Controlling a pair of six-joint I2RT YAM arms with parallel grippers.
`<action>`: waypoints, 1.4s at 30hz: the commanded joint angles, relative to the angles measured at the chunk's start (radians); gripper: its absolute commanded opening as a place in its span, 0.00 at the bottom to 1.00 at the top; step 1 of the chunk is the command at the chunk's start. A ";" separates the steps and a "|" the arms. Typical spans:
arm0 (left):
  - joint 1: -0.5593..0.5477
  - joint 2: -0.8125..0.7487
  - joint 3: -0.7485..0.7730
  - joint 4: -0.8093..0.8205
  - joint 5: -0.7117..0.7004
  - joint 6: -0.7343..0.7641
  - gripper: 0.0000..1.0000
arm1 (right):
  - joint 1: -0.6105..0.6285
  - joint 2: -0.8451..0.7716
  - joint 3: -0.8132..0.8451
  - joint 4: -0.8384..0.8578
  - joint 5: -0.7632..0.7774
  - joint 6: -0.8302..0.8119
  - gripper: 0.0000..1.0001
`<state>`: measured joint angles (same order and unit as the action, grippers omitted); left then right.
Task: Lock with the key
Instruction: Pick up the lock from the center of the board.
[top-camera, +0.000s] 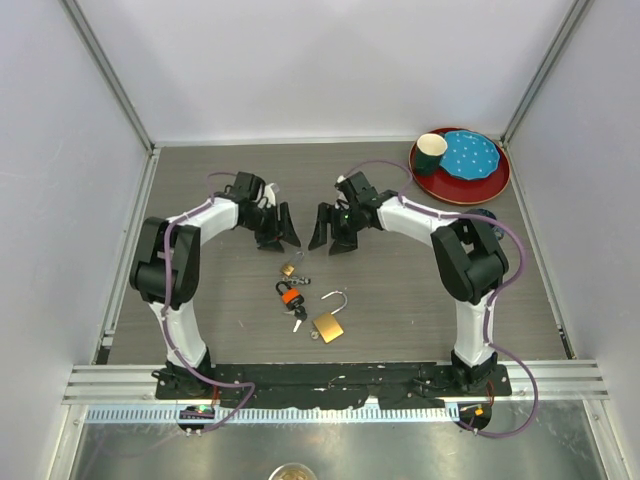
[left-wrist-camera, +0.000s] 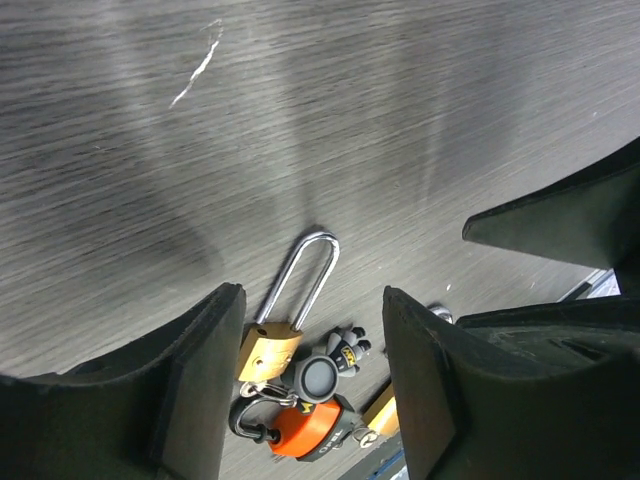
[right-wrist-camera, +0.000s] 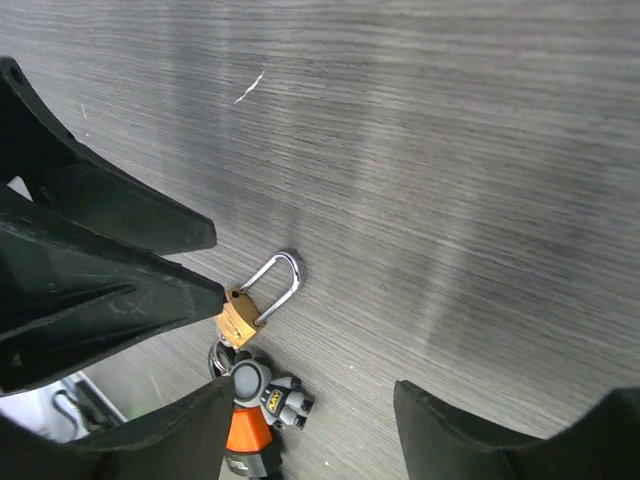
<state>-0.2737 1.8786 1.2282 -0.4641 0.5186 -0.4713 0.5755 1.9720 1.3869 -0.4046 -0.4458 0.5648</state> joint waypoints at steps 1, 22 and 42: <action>-0.001 0.025 0.030 -0.015 0.034 0.016 0.58 | -0.003 -0.004 -0.023 0.099 -0.100 0.141 0.68; -0.002 0.050 -0.079 0.048 0.069 0.025 0.30 | -0.003 0.145 -0.154 0.557 -0.179 0.494 0.43; -0.002 0.083 -0.065 0.048 0.069 0.022 0.20 | 0.024 0.246 -0.163 0.681 -0.208 0.563 0.30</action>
<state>-0.2729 1.9358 1.1587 -0.4297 0.6033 -0.4576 0.5770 2.1895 1.2385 0.2329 -0.6655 1.1152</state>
